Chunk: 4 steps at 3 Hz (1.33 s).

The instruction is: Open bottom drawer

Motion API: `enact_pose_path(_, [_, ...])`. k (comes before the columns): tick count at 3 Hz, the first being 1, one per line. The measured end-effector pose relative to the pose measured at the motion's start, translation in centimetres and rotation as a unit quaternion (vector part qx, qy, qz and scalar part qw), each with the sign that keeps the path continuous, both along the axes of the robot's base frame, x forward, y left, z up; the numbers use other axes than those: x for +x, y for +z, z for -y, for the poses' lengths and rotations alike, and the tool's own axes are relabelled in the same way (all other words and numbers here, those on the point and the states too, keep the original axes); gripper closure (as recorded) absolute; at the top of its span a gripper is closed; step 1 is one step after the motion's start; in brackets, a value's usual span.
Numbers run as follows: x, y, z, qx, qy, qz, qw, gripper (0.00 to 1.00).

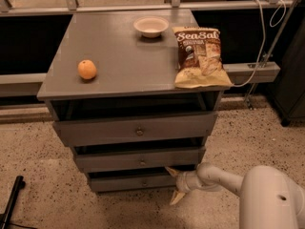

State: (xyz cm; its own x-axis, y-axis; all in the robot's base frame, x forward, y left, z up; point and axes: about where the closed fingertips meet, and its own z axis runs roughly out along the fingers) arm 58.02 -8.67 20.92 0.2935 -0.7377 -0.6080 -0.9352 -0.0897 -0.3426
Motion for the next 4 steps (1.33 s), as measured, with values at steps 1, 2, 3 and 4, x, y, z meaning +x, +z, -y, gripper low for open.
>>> enact_pose_path(1, [1.2,-1.9,0.1,-0.004,-0.014,-0.004,0.9999,0.0])
enact_pose_path(2, [1.9,-3.8,0.6,-0.018,-0.031,-0.013,0.9993,0.0])
enact_pose_path(3, [2.6,-4.5,1.0,-0.028,-0.043,-0.014,0.9986,0.18])
enact_pose_path(4, [2.4,-4.3,0.9,-0.028,-0.04,-0.013,0.9987,0.49])
